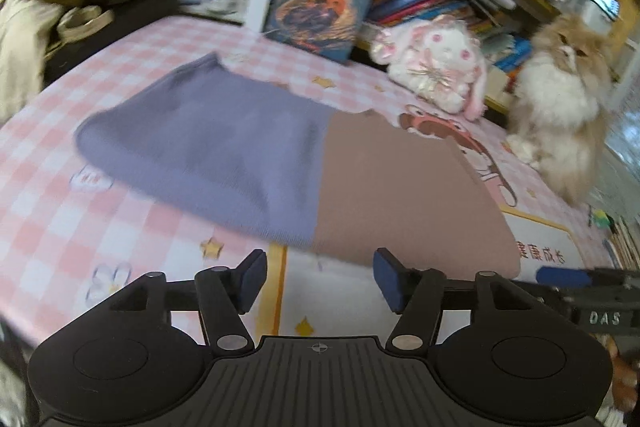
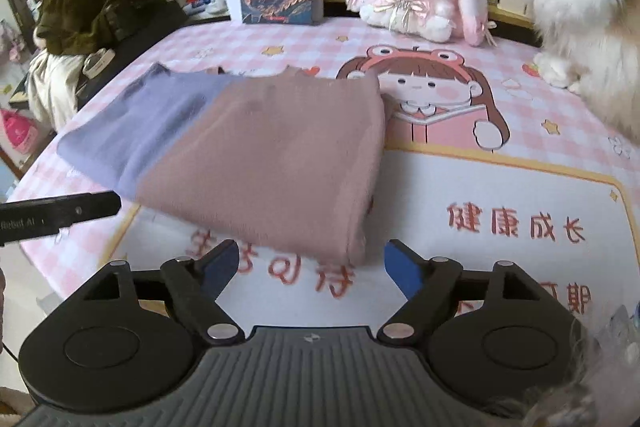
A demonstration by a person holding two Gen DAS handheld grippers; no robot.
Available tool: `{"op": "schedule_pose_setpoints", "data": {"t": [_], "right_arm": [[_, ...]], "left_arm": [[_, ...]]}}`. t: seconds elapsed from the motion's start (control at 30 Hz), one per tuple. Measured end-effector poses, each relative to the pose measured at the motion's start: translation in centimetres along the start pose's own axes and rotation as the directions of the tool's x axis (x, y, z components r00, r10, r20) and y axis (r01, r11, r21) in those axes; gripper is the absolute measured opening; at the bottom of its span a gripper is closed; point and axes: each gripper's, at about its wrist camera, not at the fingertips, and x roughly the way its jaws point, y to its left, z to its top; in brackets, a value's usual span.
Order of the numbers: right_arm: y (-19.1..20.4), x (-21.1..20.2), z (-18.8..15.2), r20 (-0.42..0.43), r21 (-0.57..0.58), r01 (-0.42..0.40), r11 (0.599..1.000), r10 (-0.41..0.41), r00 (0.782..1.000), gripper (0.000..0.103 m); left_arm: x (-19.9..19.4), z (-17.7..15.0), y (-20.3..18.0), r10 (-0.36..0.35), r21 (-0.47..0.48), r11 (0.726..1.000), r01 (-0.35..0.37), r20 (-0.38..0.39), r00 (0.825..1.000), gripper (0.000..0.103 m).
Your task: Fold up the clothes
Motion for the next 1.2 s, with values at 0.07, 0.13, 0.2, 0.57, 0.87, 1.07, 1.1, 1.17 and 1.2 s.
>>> {"op": "schedule_pose_setpoints", "data": {"t": [0.07, 0.13, 0.2, 0.57, 0.87, 1.07, 1.1, 1.17, 1.2], "right_arm": [[-0.2, -0.2, -0.5, -0.009, -0.008, -0.009, 1.0, 0.009, 1.0, 0.08], [-0.2, -0.3, -0.9, -0.017, -0.014, -0.016, 1.0, 0.015, 1.0, 0.081], [-0.1, -0.4, -1.2, -0.024, -0.019, -0.02, 1.0, 0.02, 1.0, 0.085], [1.8, 0.4, -1.2, -0.052, -0.034, 0.038, 0.999, -0.04, 0.998, 0.093], [2.6, 0.6, -0.4, -0.035, -0.007, 0.071, 0.997, -0.071, 0.997, 0.093], [2.8, 0.8, 0.1, -0.025, 0.017, 0.105, 0.994, -0.105, 0.994, 0.093], [2.9, 0.9, 0.2, -0.024, 0.021, 0.111, 0.994, -0.11, 0.994, 0.093], [2.8, 1.0, 0.4, -0.022, 0.028, 0.123, 0.992, -0.123, 0.992, 0.093], [2.8, 1.0, 0.5, -0.022, 0.033, 0.13, 0.991, -0.129, 0.991, 0.093]], "left_arm": [[-0.3, -0.2, 0.4, 0.026, -0.035, 0.999, -0.027, -0.007, 1.0, 0.065], [-0.6, -0.3, 1.0, 0.057, -0.078, 0.995, -0.058, -0.014, 0.998, 0.068], [-0.7, -0.2, 1.9, 0.079, -0.119, 0.989, -0.082, -0.026, 0.997, 0.07], [0.1, 1.1, 8.9, 0.024, -0.48, 0.876, -0.041, -0.042, 0.999, 0.073], [1.0, 0.9, 15.6, -0.016, -0.822, 0.563, 0.089, 0.097, 0.995, 0.063], [2.4, 2.4, 17.3, 0.039, -0.852, 0.522, 0.049, 0.08, 0.996, 0.035], [2.6, 2.7, 17.5, 0.046, -0.852, 0.522, 0.038, 0.073, 0.996, 0.033], [3.1, 3.1, 17.8, 0.054, -0.851, 0.525, 0.023, 0.06, 0.997, 0.014], [3.3, 3.3, 17.7, 0.054, -0.845, 0.534, 0.016, 0.053, 0.997, 0.012]]}}
